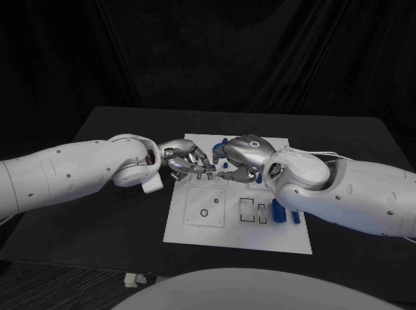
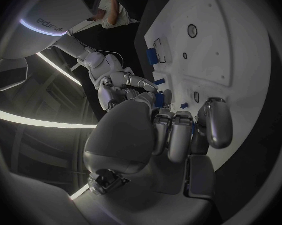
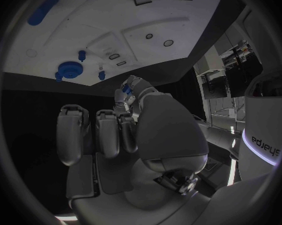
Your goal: Assemble the parts on the task board
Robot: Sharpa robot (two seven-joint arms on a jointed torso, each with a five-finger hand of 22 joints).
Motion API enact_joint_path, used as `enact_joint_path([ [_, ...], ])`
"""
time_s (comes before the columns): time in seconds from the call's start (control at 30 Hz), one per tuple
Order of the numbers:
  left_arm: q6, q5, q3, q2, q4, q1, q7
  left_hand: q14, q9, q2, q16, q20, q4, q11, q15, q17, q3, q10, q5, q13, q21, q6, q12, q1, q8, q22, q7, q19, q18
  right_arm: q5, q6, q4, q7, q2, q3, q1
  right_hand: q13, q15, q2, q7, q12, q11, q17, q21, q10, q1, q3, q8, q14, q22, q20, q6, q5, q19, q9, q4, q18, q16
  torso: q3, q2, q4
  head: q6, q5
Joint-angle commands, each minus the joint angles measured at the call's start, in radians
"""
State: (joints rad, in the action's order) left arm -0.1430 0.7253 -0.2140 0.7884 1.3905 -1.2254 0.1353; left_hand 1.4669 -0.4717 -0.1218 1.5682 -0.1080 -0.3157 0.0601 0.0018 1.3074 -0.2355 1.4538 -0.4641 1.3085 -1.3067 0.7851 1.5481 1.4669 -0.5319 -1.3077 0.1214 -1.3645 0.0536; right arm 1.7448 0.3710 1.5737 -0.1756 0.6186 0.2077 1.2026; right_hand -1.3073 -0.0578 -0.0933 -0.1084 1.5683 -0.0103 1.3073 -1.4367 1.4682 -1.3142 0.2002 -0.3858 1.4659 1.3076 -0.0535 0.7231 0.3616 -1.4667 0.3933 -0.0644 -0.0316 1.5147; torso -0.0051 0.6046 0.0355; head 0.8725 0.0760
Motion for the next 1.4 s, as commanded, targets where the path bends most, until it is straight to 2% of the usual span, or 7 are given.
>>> enact_joint_path([
  [0.03,0.001,-0.007,0.001,-0.004,-0.001,0.001,0.009,0.104,-0.003,-0.008,0.003,-0.001,0.058,-0.014,-0.002,0.263,-0.116,0.071,0.021,0.223,0.005,-0.01,0.001,-0.032,-0.012,-0.17,-0.004,0.008,0.017,0.029,-0.013,0.004,-0.015,0.012,-0.001,-0.001,-0.264,0.002,-0.005,-0.001,0.003,0.0,0.111,0.003,0.103,0.005,-0.01,0.034,0.076,0.217,-0.001,-0.028,-0.022,-0.041,-0.019,-0.001,-0.003,0.0,0.0,-0.001,-0.0002,0.0,-0.01],
  [0.23,-0.015,-0.007,0.001,-0.003,-0.004,0.001,-0.022,0.104,-0.016,0.002,0.003,-0.003,0.083,-0.015,-0.002,0.263,-0.198,0.074,0.137,0.226,-0.001,-0.021,0.003,-0.068,-0.044,-0.172,-0.006,0.006,0.016,0.04,0.025,0.022,-0.012,0.074,-0.001,0.0,-0.264,0.0,-0.003,0.002,0.003,0.003,0.109,0.006,0.103,0.003,-0.014,0.054,0.075,0.216,0.0,-0.047,-0.023,-0.039,-0.031,-0.001,-0.004,0.0,0.0007,0.0,-0.0017,0.0,-0.03],
  [0.43,-0.057,-0.007,0.002,0.0,-0.006,-0.021,-0.124,0.104,-0.061,0.061,0.003,0.004,0.098,-0.024,-0.01,0.263,-0.263,0.069,-0.04,0.221,-0.005,-0.006,0.0,-0.135,-0.111,-0.172,-0.017,0.004,0.016,0.042,0.099,0.093,0.012,0.18,-0.001,0.019,-0.264,0.0,0.009,0.0,0.003,0.002,0.111,0.003,0.103,0.014,-0.02,0.049,0.076,0.217,0.001,-0.021,-0.029,-0.041,-0.034,-0.016,-0.003,0.0,0.0009,0.0,0.0008,0.0,-0.048],
  [0.6,-0.162,-0.007,0.002,-0.027,-0.029,-0.084,-0.288,0.104,-0.116,0.084,0.003,0.013,0.119,-0.033,-0.019,0.263,-0.262,0.091,-0.185,0.239,-0.035,-0.014,0.01,-0.157,-0.166,-0.181,-0.025,-0.02,0.009,0.043,0.178,0.179,0.042,0.275,-0.001,0.045,-0.264,-0.002,0.011,0.006,0.003,0.006,0.116,-0.007,0.103,0.017,-0.025,0.045,0.077,0.221,0.002,0.002,-0.02,-0.045,-0.036,-0.027,-0.001,0.002,0.0012,-0.001,0.0006,0.0,-0.051],
  [0.73,-0.285,0.023,0.002,-0.062,-0.053,-0.136,-0.405,0.104,-0.151,0.087,0.003,0.021,0.141,-0.041,-0.029,0.263,-0.256,0.116,-0.204,0.261,-0.054,-0.022,0.022,-0.165,-0.189,-0.186,-0.032,-0.038,0.005,0.043,0.197,0.217,0.053,0.331,0.0,0.054,-0.264,-0.007,0.017,0.011,0.003,0.01,0.118,-0.009,0.103,-0.003,-0.011,0.032,0.077,0.221,0.007,0.047,0.105,-0.046,-0.033,-0.026,0.0,0.003,0.0016,-0.003,-0.0005,0.0,-0.056],
  [0.9,-0.4,0.092,0.002,-0.118,-0.084,-0.183,-0.524,0.104,-0.18,0.089,0.003,0.033,0.166,-0.052,-0.04,0.263,-0.257,0.117,-0.208,0.262,-0.076,-0.011,0.023,-0.18,-0.192,-0.193,-0.041,-0.061,0.0,0.026,0.236,0.234,0.09,0.371,0.0,0.058,-0.264,-0.006,0.023,0.011,0.003,0.009,0.119,-0.011,0.103,-0.006,-0.006,0.025,0.078,0.222,0.007,0.067,0.112,-0.047,-0.03,-0.031,0.0,0.004,0.0035,-0.001,-0.0033,0.0,-0.068],
  [1.4,-0.433,0.125,0.003,-0.311,-0.242,-0.199,-0.723,0.104,-0.201,0.094,0.003,0.052,0.26,-0.068,-0.058,0.263,-0.336,0.117,-0.185,0.262,-0.107,0.078,0.023,-0.262,-0.083,-0.204,-0.056,-0.1,-0.01,0.0,0.334,0.243,0.15,0.409,0.0,0.027,-0.264,-0.01,0.019,0.017,0.003,0.014,0.121,-0.013,0.103,-0.021,-0.002,0.028,0.078,0.223,0.009,0.068,0.092,-0.048,-0.03,-0.026,0.001,0.004,0.0148,-0.004,-0.0131,0.0,-0.079],
])
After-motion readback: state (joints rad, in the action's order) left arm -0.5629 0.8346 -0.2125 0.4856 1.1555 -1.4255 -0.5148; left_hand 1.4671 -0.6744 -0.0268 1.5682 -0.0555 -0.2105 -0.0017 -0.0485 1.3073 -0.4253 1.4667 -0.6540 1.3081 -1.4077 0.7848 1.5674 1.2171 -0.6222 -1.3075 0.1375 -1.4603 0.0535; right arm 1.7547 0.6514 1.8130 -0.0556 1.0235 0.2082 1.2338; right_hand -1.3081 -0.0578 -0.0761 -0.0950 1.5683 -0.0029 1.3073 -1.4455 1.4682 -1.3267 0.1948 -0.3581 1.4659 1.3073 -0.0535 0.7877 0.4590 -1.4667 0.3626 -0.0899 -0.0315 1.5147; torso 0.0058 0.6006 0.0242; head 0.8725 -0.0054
